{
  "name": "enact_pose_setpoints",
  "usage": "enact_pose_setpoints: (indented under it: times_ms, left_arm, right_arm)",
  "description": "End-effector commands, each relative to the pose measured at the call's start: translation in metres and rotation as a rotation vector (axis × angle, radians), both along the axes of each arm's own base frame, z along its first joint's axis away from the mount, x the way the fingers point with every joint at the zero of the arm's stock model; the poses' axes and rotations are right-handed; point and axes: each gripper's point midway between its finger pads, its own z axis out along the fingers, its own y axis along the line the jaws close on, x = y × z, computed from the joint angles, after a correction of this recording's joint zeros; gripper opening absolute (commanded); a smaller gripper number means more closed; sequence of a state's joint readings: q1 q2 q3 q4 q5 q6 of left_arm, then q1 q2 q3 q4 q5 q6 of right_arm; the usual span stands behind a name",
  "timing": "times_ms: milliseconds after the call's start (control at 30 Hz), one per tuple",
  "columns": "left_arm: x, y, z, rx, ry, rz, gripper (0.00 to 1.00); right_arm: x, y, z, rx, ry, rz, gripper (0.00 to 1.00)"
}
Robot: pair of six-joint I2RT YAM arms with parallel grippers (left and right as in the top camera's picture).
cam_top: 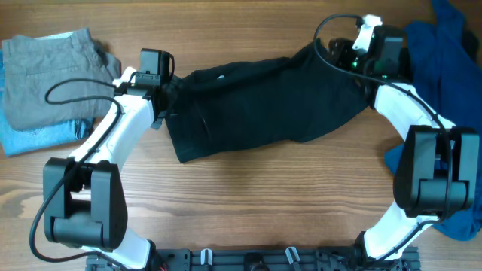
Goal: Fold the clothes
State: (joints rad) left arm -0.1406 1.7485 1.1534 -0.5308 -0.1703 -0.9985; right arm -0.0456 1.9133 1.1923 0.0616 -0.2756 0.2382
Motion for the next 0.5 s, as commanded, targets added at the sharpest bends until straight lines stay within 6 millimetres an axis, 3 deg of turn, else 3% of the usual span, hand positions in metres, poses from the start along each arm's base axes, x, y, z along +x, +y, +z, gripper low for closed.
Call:
enact_pose_setpoints:
  times_ms: [0,100,200,367,467]
  left_arm:
    - [0.007,0.005,0.018,0.062,-0.03,-0.125,1.0]
    - [-0.005,0.007,0.019,-0.001,0.007,-0.125,1.0]
    - [-0.034,-0.007,0.003,-0.123,0.138,-0.16,1.0]
    - [-0.067,-0.013,-0.026,-0.133,0.246,-0.18,1.0]
    - [-0.076,-0.03,-0.04,-0.201,0.244,-0.287,1.0]
  right_arm:
    - [-0.032,-0.001,-0.034,-0.001,0.205,-0.01,0.47]
    - [-0.068,-0.011,-0.065,-0.05,0.397,-0.055,0.53]
    - [-0.095,-0.026,-0.087,-0.123,0.509,-0.11,0.56]
    - [-0.108,-0.027,-0.095,-0.129,0.558,-0.114,0.57]
    - [-0.111,-0.027,-0.096,-0.129,0.572,-0.113,0.57]
